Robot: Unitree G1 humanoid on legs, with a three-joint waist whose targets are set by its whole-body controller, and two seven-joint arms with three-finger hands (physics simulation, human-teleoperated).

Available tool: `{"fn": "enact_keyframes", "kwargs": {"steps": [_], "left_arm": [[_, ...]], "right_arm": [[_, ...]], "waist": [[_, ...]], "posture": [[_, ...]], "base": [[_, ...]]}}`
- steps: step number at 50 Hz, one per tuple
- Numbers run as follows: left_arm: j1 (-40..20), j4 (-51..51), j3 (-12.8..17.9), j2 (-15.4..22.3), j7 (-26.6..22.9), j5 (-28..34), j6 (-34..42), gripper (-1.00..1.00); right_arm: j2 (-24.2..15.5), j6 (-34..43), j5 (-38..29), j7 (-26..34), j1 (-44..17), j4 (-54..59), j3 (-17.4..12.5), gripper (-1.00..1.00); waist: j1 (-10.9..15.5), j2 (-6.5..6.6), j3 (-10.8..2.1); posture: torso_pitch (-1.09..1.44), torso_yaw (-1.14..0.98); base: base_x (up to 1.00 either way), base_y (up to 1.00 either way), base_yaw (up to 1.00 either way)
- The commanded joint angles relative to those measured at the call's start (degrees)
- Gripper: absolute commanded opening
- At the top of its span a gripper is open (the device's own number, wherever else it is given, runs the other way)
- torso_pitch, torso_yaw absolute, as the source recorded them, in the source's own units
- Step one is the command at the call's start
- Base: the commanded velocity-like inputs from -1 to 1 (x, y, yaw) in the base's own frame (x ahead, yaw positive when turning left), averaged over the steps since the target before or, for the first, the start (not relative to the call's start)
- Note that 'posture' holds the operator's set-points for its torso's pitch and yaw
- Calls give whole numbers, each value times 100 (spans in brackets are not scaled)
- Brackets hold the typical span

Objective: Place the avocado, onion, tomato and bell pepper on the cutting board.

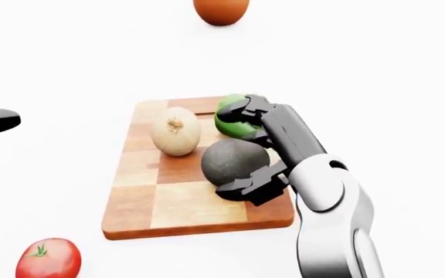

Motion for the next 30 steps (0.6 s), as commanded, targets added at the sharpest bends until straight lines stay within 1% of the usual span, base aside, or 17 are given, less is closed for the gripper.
{"fn": "enact_keyframes", "kwargs": {"steps": [1,14,21,30], "left_arm": [[-149,-170,55,93,17,22,-150,100],[-207,-110,28,103,17,30,-165,100],[-280,-44,-10,113,21,29,-180,100],[-321,21,-38,109,21,39,-205,100]], "right_arm": [[8,-155,-10,-73,-156,-191,9,41],[-6,-26,-88,74,-173,-360,26,36],[-93,201,-267,309,-153,-721,-8,33],[-163,516,-553,678,-320,-1158,-68,33]], "waist": [[4,27,-79],[-1,27,-79],[4,15,-71],[-1,13,-61]], "posture": [[-25,0],[-25,0],[-25,0],[-25,0]], "base": [[0,0,0],[0,0,0],[0,0,0],[0,0,0]]}}
